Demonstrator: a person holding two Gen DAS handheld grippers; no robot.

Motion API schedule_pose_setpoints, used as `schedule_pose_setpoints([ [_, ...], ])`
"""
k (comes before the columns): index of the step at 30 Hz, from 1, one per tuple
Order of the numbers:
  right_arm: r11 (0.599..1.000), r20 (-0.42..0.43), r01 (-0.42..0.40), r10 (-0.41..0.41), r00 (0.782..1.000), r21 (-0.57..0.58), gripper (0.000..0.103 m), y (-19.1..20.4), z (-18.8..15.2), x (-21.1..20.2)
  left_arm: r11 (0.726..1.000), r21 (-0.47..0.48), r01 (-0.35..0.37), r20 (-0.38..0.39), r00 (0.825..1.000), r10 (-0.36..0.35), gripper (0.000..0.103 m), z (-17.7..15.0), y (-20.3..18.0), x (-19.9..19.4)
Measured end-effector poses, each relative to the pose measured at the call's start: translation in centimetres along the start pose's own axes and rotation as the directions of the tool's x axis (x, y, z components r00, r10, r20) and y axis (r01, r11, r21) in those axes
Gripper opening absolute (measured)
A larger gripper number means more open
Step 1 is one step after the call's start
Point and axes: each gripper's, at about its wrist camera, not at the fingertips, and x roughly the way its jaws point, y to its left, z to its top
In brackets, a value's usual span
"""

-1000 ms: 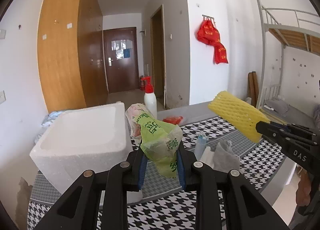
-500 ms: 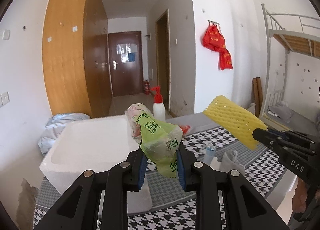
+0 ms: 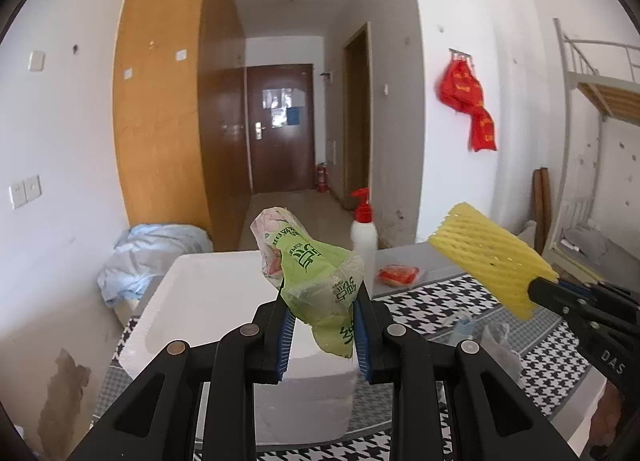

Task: Organize soft objects
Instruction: 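Carry both items to the white foam box and open the left tool over it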

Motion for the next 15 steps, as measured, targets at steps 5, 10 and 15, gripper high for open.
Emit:
schedule_pose_setpoints([
  [5, 1.000, -0.004, -0.024, 0.024, 1.000, -0.014, 0.015, 0.5, 0.2, 0.7, 0.999, -0.026, -0.035, -0.019, 0.999, 0.034, 0.028, 0.1, 1.2, 0.8],
  [10, 0.999, -0.010, -0.041, 0.040, 0.999, -0.028, 0.015, 1.0, 0.3, 1.3, 0.998, -0.033, -0.058, -0.038, 0.998, 0.057, 0.028, 0.1, 2.0, 1.5],
  [15, 0.998, -0.017, -0.048, 0.048, 0.999, -0.034, 0.015, 1.4, 0.3, 1.8, 0.996, -0.041, -0.083, -0.058, 0.995, 0.081, 0.028, 0.2, 3.1, 2.5],
])
